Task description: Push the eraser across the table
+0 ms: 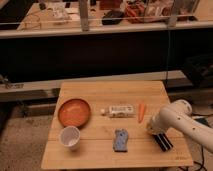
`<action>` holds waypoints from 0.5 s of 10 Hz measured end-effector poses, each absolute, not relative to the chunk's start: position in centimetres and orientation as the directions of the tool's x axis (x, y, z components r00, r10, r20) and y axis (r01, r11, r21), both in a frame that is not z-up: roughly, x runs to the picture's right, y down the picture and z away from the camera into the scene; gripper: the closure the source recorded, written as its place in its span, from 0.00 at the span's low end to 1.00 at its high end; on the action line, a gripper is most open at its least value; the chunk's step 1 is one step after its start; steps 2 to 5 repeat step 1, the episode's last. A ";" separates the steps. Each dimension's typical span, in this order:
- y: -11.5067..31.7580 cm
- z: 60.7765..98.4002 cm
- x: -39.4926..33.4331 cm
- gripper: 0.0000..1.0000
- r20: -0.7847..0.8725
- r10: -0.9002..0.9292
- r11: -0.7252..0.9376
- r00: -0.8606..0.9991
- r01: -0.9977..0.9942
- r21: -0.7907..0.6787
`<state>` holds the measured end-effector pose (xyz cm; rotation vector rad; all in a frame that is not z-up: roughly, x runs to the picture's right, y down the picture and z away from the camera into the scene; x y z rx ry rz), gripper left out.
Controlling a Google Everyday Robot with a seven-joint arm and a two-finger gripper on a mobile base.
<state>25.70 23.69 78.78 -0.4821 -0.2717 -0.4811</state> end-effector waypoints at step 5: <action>23.7 78.8 25.7 1.00 0.359 -0.376 0.778 0.854 0.502 -0.378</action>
